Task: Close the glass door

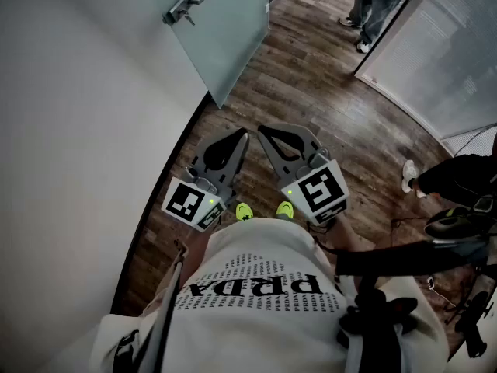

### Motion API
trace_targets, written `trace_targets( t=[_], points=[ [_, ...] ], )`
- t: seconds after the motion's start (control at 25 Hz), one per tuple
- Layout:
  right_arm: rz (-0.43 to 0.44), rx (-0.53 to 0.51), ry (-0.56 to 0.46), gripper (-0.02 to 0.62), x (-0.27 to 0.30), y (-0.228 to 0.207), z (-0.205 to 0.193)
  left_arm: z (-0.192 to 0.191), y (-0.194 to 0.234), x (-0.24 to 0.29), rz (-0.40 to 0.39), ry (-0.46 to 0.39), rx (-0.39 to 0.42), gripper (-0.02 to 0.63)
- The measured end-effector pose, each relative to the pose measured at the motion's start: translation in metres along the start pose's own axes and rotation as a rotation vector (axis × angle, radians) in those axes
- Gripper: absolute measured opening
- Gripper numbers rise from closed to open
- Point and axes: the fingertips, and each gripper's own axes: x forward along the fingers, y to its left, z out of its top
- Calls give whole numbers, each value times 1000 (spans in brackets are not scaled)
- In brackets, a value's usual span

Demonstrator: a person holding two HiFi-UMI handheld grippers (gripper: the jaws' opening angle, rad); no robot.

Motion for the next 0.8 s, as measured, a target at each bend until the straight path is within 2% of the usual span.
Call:
trace_targets(
  t=[0.36, 0.52, 0.68, 0.8],
  points=[
    [25, 4, 6, -6, 10, 12, 2, 0, 1, -8, -7, -4, -12, 5],
    [30, 3, 2, -6, 22, 16, 2, 0, 15, -13, 9, -15, -9, 4],
    [12, -43, -17, -6, 34, 18, 8, 4, 27, -20, 18, -36, 0, 4],
    [13, -31, -29, -6, 49, 29, 19, 9, 36, -38, 30, -31, 13, 5]
  ],
)
